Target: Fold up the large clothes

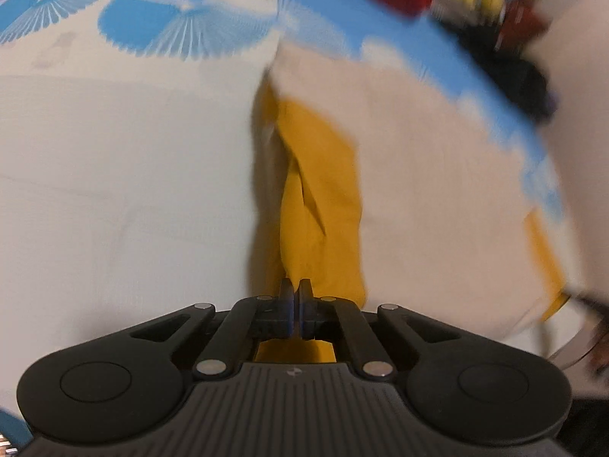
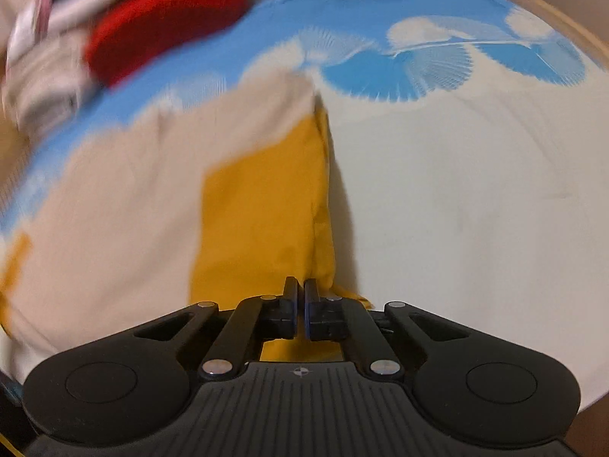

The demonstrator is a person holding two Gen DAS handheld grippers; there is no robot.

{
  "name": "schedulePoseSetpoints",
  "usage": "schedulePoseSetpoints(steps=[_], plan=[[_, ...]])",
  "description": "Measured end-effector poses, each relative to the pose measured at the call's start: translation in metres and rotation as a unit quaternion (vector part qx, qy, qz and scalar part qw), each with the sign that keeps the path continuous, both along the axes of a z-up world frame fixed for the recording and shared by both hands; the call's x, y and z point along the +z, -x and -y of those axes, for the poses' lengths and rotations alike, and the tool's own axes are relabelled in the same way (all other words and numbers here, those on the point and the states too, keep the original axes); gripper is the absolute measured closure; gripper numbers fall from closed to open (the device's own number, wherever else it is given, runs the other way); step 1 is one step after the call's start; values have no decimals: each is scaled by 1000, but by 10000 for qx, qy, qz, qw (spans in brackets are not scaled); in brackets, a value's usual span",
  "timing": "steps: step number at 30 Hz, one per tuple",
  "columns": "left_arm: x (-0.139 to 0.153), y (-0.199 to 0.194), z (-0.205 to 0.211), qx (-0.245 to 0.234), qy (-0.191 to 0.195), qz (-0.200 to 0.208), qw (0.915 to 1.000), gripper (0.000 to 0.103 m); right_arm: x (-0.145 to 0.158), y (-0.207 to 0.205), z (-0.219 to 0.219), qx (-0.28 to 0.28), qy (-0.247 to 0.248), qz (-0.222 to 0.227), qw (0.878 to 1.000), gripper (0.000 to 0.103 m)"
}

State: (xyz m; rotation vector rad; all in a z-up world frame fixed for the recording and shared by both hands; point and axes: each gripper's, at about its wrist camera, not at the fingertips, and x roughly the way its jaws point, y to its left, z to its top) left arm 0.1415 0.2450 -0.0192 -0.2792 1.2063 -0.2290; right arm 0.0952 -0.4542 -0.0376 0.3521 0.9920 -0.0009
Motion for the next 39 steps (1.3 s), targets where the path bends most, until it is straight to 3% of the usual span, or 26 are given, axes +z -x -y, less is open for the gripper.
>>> schedulePoseSetpoints(steps=[3, 5, 7, 9, 12, 14, 15, 16, 18, 21, 22, 24, 26, 27, 28, 31, 34, 36, 37, 39], plan=[[-16, 7, 20, -479, -813, -431, 9946, 93, -11, 0, -5, -50, 176, -396, 9990, 101], [-9, 12, 30, -700, -1179, -252, 9902, 90, -23, -2, -14, 25, 467, -759, 9960, 98], [9, 15, 35, -776, -1141, 166, 9903, 90, -26, -3, -17, -52, 677, -852, 9940, 96], [20, 17, 36, -861, -762, 441, 9924, 90, -19, -2, -19, -93, 755, -683, 9948, 96], [10, 17, 46, -1250, -533, 253, 9904, 84, -11, -2, -24, 31, 801, -405, 9960, 96], [-12, 18, 58, -1522, -1017, -194, 9829, 81, -24, -4, -27, 150, 945, -706, 9929, 96], [-23, 20, 62, -1672, -1390, -379, 9753, 81, -35, -5, -28, 184, 1090, -970, 9891, 96], [-28, 20, 63, -1734, -1517, -445, 9721, 81, -44, -7, -28, 220, 1205, -1167, 9856, 96], [-21, 18, 60, -1650, -1424, -377, 9752, 80, -53, -8, -28, 327, 1415, -1326, 9805, 96], [-10, 20, 55, -1534, -1126, -194, 9815, 73, -41, -8, -24, 187, 1311, -1024, 9859, 96], [-15, 18, 54, -1491, -1222, -328, 9807, 73, -36, -8, -21, 127, 1211, -885, 9886, 96], [-28, 24, 58, -1562, -1637, -562, 9725, 73, -41, -8, -19, 134, 1335, -1030, 9856, 96], [-20, 28, 67, -1707, -1856, -346, 9671, 72, -50, -6, -22, 221, 1698, -1343, 9760, 96], [-12, 31, 70, -1687, -1906, -158, 9669, 68, -47, -6, -24, 225, 1863, -1293, 9737, 96], [1, 33, 73, -1616, -1913, 90, 9681, 62, -38, -5, -26, 179, 1983, -1073, 9741, 96], [42, 42, 86, -1413, -1843, 756, 9697, 59, 4, 7, -32, -102, 2009, -83, 9795, 95], [94, 66, 112, -1275, -1848, 1799, 9577, 49, 54, 22, -47, -191, 2129, 944, 9723, 91], [121, 80, 128, -1144, -1707, 2397, 9489, 37, 88, 38, -59, -205, 2055, 1584, 9655, 82], [132, 94, 135, -1054, -1586, 2668, 9447, 33, 104, 46, -65, -210, 2002, 1870, 9615, 72], [145, 116, 154, -888, -1296, 3042, 9395, 31, 129, 65, -75, -226, 1856, 2395, 9527, 58]])
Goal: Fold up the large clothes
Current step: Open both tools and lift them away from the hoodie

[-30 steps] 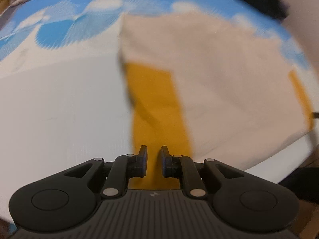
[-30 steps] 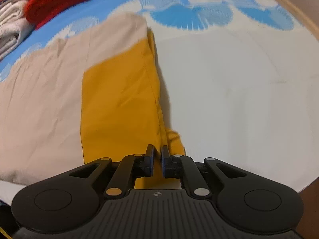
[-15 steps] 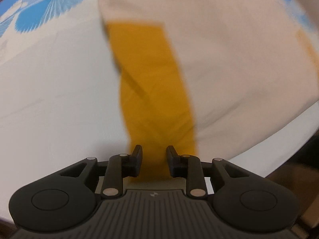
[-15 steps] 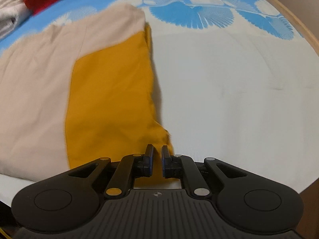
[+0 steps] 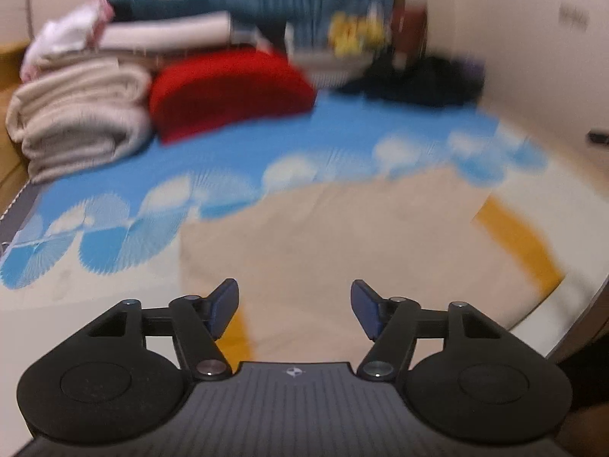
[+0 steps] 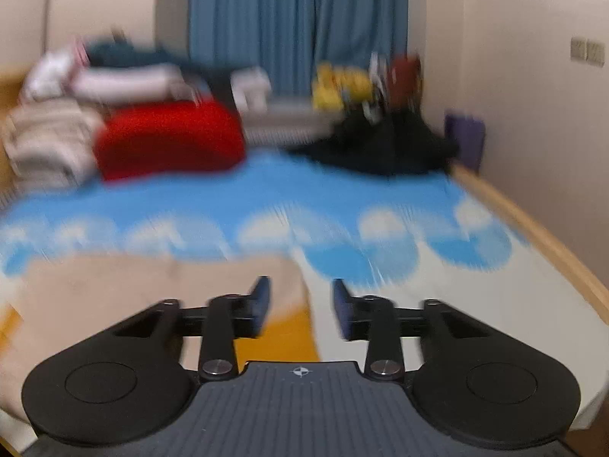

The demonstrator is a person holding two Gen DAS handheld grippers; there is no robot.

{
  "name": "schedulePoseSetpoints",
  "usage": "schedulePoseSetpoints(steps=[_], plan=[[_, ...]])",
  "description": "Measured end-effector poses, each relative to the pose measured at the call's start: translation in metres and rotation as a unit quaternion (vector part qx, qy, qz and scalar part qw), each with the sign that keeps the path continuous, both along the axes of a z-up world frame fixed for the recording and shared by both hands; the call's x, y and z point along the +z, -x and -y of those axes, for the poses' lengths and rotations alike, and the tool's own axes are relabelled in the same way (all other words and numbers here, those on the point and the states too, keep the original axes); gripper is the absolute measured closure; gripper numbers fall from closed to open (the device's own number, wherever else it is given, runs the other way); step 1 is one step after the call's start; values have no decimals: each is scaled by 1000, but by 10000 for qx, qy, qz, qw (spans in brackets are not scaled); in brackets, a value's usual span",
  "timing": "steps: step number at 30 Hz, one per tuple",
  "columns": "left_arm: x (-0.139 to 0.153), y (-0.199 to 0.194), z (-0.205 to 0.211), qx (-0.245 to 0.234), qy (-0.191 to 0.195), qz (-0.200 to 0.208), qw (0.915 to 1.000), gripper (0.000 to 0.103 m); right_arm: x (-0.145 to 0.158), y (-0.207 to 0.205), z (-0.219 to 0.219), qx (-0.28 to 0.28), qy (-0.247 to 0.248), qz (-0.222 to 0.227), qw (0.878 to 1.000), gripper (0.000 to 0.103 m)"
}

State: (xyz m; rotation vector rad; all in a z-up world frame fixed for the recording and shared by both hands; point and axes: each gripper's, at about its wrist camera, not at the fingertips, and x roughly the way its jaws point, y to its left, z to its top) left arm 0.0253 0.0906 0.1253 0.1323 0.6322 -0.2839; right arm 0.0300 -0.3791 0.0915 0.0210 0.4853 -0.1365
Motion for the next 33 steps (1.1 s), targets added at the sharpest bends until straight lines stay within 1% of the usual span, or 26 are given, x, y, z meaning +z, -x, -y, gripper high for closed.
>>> schedulePoseSetpoints(steps=[1, 2, 4, 6, 7, 8, 9, 10, 11, 12, 13, 14, 16, 18, 20, 24, 27, 30, 32, 33], plan=[[4, 17, 11, 36, 202, 108, 9997, 29, 8, 12, -8, 81, -50, 202, 9998, 50], [4, 31, 16, 86, 383, 150, 9991, 29, 13, 24, -18, 179, -82, 367, 9991, 46], [-7, 52, 27, 235, 706, 181, 9971, 29, 9, 42, -34, 355, -107, 538, 9979, 44], [-27, 69, 35, 444, 864, 154, 9951, 29, -6, 62, -50, 535, -61, 635, 9965, 43], [-43, 72, 39, 519, 857, 69, 9949, 34, -19, 63, -56, 562, -45, 636, 9964, 43], [-62, 67, 40, 536, 738, -112, 9958, 42, -36, 69, -61, 589, -46, 553, 9967, 44], [-74, 65, 39, 572, 557, -379, 9961, 67, -49, 71, -67, 628, 30, 327, 9975, 45], [-81, 60, 40, 643, 499, -557, 9951, 81, -57, 68, -75, 669, 229, 78, 9975, 48], [-83, 56, 37, 663, 613, -555, 9944, 81, -58, 71, -82, 722, 466, 162, 9962, 49], [-80, 54, 35, 594, 715, -450, 9946, 82, -56, 75, -88, 826, 610, 402, 9939, 48], [-80, 53, 34, 528, 695, -354, 9956, 82, -55, 80, -95, 984, 726, 567, 9909, 48], [-79, 52, 33, 477, 606, -258, 9967, 82, -56, 80, -98, 1116, 833, 620, 9883, 48], [-86, 51, 29, 561, 554, -306, 9964, 82, -62, 78, -102, 1169, 974, 490, 9871, 48], [-93, 49, 20, 741, 643, -527, 9938, 82, -69, 72, -102, 1131, 914, 299, 9889, 48], [-97, 47, 12, 826, 687, -655, 9920, 82, -68, 70, -105, 1094, 786, 286, 9905, 48], [-94, 51, 2, 968, 802, -695, 9896, 82, -72, 59, -115, 1004, 655, 159, 9927, 48], [-87, 51, -9, 1157, 1053, -791, 9845, 82, -74, 57, -117, 988, 464, 55, 9940, 48], [-81, 52, -20, 1216, 1282, -778, 9812, 81, -74, 58, -119, 1028, 417, 14, 9938, 48], [-86, 49, -29, 1358, 1425, -902, 9763, 81, -73, 57, -121, 1055, 394, 27, 9936, 48], [-91, 47, -35, 1462, 1557, -1024, 9715, 81, -72, 55, -122, 1065, 358, 34, 9937, 48]])
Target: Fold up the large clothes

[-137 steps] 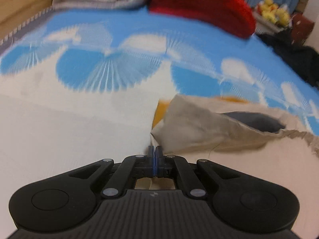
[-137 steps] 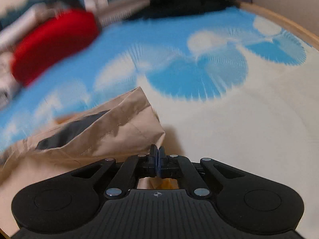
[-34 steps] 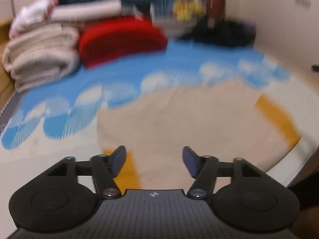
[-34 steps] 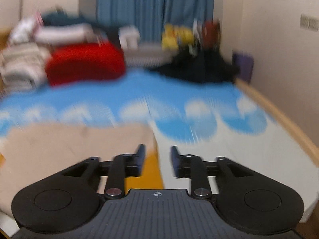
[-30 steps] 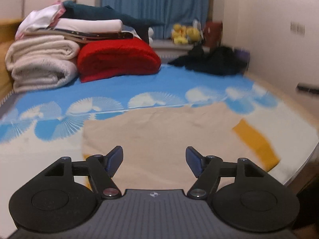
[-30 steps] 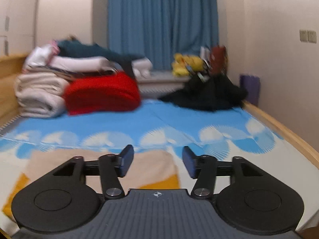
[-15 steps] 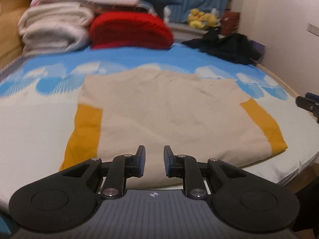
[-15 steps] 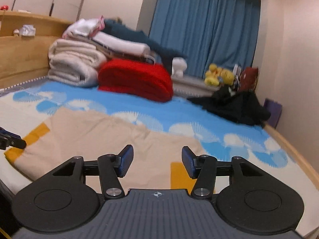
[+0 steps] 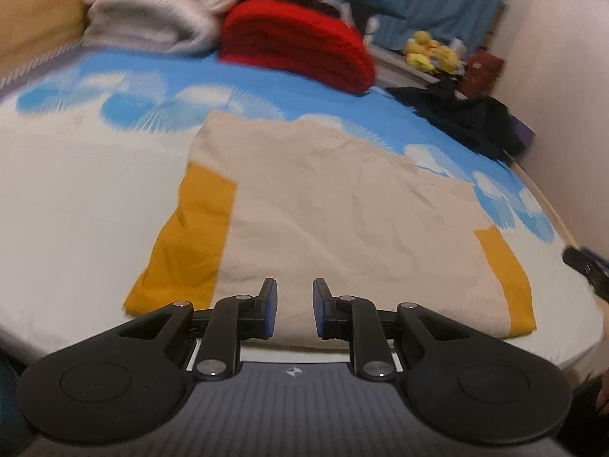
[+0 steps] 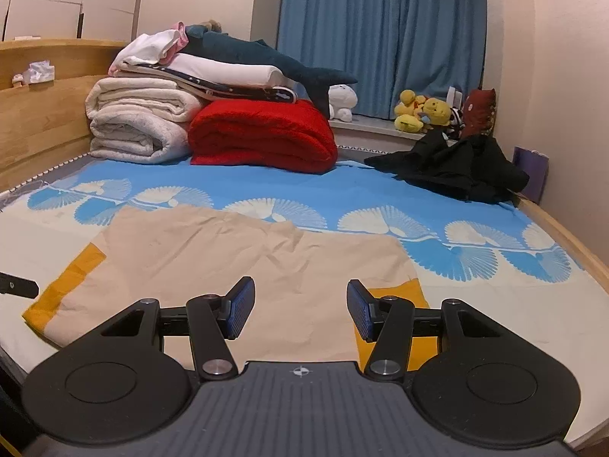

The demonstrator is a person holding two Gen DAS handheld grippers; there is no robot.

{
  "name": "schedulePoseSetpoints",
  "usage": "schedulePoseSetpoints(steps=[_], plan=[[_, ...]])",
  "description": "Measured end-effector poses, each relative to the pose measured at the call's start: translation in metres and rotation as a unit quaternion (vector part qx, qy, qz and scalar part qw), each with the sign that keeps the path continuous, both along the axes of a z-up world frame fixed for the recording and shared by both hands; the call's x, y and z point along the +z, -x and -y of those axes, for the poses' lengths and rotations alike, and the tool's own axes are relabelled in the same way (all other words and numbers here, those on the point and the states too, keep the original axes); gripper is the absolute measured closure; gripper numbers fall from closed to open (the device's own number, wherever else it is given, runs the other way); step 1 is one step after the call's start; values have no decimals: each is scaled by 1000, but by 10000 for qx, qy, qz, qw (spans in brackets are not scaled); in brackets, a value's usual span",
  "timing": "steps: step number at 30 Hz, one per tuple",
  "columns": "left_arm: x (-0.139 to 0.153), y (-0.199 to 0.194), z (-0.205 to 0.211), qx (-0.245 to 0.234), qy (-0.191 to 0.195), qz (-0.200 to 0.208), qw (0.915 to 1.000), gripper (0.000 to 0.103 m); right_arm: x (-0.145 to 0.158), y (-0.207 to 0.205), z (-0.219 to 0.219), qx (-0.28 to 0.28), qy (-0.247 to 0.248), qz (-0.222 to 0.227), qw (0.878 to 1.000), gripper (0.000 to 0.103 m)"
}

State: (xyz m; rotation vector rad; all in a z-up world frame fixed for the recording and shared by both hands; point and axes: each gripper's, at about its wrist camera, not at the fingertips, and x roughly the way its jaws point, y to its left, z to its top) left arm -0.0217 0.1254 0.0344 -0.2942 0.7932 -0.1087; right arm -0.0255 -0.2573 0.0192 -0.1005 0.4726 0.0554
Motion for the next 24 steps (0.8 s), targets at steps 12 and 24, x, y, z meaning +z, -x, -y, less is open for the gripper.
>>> schedulePoseSetpoints(steps=[12, 24], plan=[[-94, -24, -69, 1447, 2153, -1299, 9570, 41, -6, -29, -23, 200, -303, -353, 9987, 48], [-118, -41, -95, 2281, 2761, -653, 9314, 38, -22, -56, -49, 338, -396, -705, 9962, 48]])
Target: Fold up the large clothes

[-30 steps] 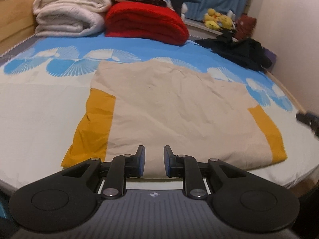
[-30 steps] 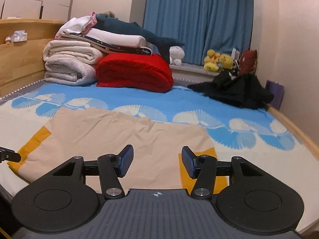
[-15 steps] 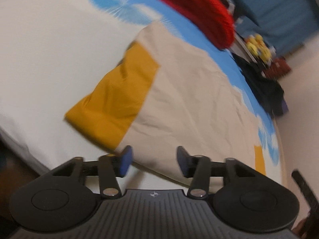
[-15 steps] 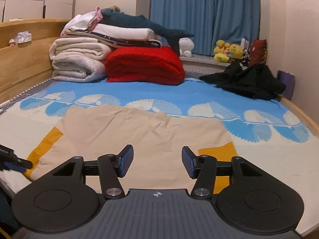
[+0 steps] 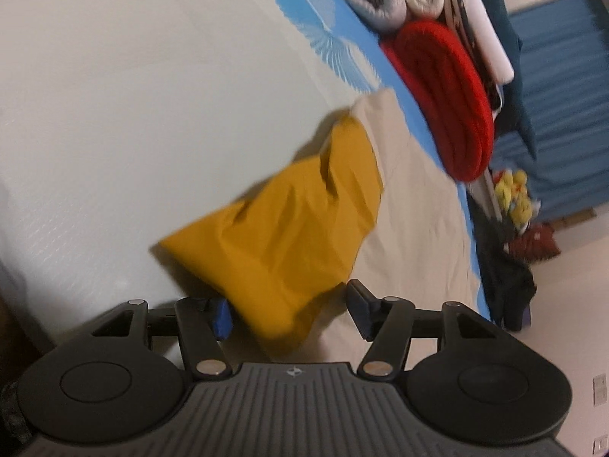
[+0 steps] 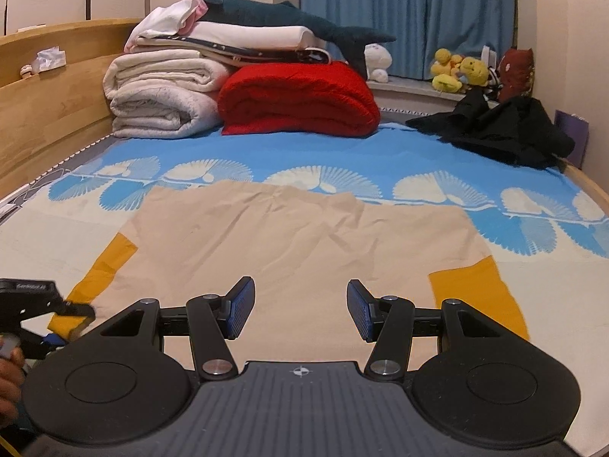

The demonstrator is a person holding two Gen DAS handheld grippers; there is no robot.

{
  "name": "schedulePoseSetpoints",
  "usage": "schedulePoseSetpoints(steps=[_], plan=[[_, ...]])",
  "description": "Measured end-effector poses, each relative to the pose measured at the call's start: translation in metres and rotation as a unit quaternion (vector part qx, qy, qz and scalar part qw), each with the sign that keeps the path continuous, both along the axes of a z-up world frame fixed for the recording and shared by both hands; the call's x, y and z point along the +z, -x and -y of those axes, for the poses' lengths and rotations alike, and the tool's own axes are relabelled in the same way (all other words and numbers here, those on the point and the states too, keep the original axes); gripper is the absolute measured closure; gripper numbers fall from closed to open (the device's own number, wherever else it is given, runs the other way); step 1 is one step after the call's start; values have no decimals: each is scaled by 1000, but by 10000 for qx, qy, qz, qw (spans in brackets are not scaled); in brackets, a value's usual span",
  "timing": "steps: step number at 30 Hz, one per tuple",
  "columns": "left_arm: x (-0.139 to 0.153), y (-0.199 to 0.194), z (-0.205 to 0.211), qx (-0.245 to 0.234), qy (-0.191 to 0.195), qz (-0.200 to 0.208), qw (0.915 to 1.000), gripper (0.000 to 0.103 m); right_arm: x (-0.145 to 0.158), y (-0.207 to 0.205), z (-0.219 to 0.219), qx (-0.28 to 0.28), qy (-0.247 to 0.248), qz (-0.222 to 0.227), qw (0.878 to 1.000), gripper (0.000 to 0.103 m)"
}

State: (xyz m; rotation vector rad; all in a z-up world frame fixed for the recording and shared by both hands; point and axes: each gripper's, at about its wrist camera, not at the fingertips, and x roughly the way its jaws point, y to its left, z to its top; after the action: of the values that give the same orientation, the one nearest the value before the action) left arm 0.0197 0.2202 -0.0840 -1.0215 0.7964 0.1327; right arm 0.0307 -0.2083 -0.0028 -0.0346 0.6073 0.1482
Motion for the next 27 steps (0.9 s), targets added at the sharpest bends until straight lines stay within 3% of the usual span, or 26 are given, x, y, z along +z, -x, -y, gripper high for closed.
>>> schedulePoseSetpoints(steps=[8, 10, 12, 18, 21, 24, 27], plan=[[-11, -13, -4, 658, 155, 329, 9972, 42, -5, 2, -7, 291, -217, -119, 9993, 48], [-12, -16, -3, 591, 176, 284, 9977, 76, -6, 3, -9, 354, -242, -155, 9990, 48], [-7, -14, -4, 478, 147, 372, 9981, 85, -7, 3, -13, 403, -239, -193, 9987, 48], [55, 4, -3, 135, -485, 748, 9959, 93, -11, -3, -31, 501, -269, -273, 9980, 48], [88, 19, 0, 25, -1186, 788, 9898, 94, -12, -8, -45, 583, -413, -340, 9969, 48], [114, 33, 2, 51, -1820, 758, 9803, 94, -15, -16, -58, 703, -775, -559, 9929, 48], [127, 43, 1, 30, -1980, 715, 9776, 94, -29, -30, -68, 821, -1396, -1084, 9808, 50]])
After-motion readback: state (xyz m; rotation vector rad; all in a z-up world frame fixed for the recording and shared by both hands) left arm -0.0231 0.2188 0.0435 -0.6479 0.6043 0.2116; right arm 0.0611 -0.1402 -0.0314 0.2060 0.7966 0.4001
